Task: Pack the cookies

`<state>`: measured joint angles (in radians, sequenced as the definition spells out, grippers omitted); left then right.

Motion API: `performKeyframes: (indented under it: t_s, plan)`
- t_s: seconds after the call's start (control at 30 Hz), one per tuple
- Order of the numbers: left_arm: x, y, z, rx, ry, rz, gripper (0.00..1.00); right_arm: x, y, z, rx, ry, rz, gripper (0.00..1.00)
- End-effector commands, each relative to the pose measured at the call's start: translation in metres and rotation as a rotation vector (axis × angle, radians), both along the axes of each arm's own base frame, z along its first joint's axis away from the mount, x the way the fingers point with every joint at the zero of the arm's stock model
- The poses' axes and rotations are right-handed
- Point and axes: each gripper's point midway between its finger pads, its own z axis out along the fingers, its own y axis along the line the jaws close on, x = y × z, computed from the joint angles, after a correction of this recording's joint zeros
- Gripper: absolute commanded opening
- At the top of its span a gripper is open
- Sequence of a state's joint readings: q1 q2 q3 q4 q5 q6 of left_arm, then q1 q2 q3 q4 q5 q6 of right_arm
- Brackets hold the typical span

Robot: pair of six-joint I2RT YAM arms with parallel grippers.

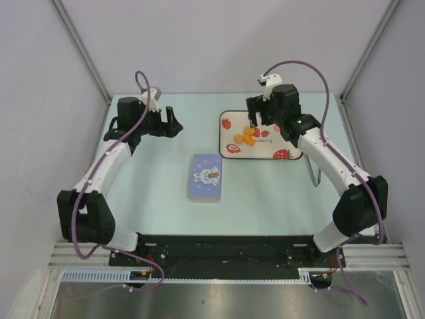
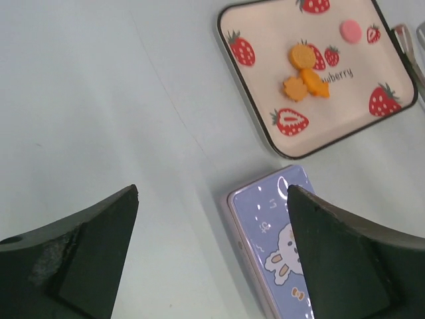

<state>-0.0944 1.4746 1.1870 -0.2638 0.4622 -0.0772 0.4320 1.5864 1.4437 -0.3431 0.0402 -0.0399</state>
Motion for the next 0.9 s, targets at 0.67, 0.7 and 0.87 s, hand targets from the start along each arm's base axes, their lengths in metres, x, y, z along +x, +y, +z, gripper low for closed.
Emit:
performKeyframes:
  t_s: [0.67,0.7,0.87]
  plan:
    - [-0.028,0.082,0.176,0.134,-0.596,0.419,1.0,-0.02,-0.14,0.144,-0.007,-0.457,-0.353,1.0]
    - [-0.028,0.083,0.179,0.132,-0.606,0.423,1.0,-0.021,-0.14,0.146,-0.003,-0.461,-0.351,1.0]
    - [-0.031,0.084,0.181,0.128,-0.628,0.433,1.0,-0.022,-0.143,0.148,-0.009,-0.471,-0.358,1.0]
